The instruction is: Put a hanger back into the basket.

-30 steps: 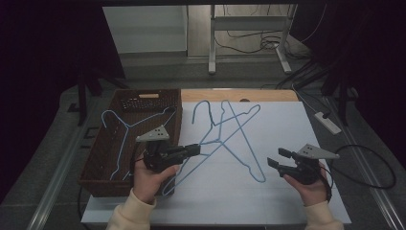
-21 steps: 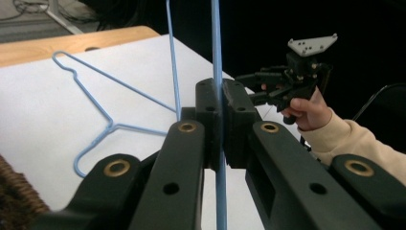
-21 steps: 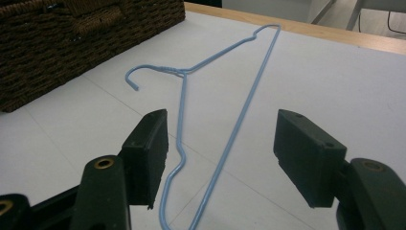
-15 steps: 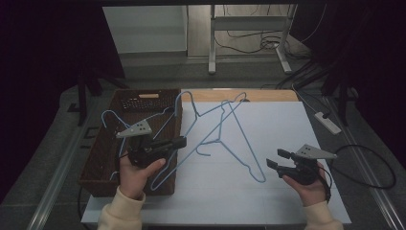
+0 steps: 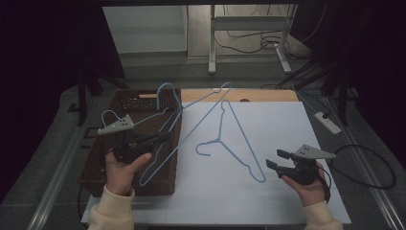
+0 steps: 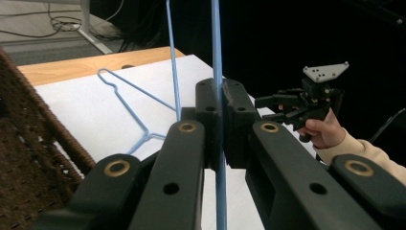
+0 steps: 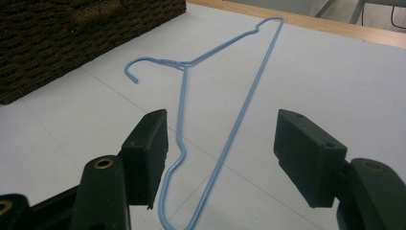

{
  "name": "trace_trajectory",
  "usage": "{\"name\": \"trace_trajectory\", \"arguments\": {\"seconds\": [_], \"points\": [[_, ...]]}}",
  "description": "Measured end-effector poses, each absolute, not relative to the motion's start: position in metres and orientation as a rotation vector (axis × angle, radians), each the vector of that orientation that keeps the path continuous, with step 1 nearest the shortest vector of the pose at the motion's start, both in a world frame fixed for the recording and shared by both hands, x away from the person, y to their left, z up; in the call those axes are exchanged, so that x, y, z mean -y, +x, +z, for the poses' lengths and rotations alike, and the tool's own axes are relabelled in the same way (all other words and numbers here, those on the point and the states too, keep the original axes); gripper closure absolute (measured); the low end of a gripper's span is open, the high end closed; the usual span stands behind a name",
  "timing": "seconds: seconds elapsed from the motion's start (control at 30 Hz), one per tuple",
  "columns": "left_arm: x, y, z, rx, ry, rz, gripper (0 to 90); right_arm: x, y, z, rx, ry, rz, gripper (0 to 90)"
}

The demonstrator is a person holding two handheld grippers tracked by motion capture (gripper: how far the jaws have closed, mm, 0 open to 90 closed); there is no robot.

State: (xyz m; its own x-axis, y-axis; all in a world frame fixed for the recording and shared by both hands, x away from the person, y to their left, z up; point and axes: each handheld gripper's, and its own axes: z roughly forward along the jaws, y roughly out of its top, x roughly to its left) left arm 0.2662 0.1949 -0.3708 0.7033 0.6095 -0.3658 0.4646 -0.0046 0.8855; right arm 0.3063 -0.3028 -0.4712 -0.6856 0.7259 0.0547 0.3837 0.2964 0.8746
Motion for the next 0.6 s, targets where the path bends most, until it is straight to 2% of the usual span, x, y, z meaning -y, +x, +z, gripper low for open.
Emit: {"name": "trace_trajectory", "arguments": {"seconds": [0.6], "points": [[-0.228,0.269,-0.366,-0.94,1.596,0.191,86.4,0.302,0.307,-0.473,-2.227,1.0,1.337,37.3]]}}
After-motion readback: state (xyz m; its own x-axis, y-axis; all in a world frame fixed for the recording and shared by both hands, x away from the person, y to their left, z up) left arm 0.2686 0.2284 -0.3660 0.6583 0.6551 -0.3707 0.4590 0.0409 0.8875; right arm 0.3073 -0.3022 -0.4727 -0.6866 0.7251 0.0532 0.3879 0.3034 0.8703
